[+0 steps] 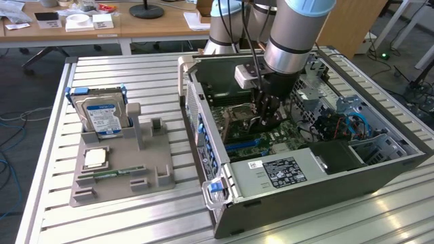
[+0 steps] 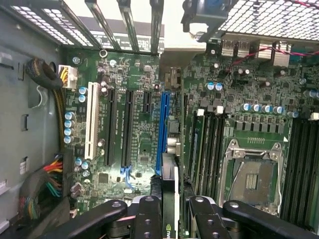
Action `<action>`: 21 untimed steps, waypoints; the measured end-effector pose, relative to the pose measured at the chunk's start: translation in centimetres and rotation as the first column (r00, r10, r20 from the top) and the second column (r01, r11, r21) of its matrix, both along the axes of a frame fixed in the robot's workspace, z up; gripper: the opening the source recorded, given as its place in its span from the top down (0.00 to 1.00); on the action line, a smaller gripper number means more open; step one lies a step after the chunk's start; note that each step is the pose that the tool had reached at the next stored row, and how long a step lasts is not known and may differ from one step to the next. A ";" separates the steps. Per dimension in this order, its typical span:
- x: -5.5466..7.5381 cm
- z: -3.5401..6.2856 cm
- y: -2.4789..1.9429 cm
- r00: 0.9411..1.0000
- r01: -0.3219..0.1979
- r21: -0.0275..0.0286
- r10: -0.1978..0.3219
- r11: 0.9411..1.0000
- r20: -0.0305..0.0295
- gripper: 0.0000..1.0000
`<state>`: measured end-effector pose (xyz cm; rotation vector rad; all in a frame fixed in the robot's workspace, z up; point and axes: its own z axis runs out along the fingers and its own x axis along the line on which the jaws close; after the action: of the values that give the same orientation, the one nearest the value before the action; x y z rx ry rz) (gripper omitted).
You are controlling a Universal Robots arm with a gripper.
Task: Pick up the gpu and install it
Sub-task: 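Insert the gpu into the slot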
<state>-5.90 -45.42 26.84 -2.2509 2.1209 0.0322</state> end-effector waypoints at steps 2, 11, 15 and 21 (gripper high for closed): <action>-0.2 -0.13 0.00 1.000 0.000 0.000 0.000 1.000 0.000 0.74; -0.7 -0.68 -0.02 1.000 0.000 -0.001 0.000 1.000 0.000 0.74; -0.9 -0.80 -0.06 1.000 0.000 0.000 0.000 1.000 0.000 0.74; -1.1 -0.97 -0.07 1.000 0.000 -0.003 0.000 1.000 0.000 0.74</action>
<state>-7.02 -45.49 25.87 -2.2525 2.1225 0.0291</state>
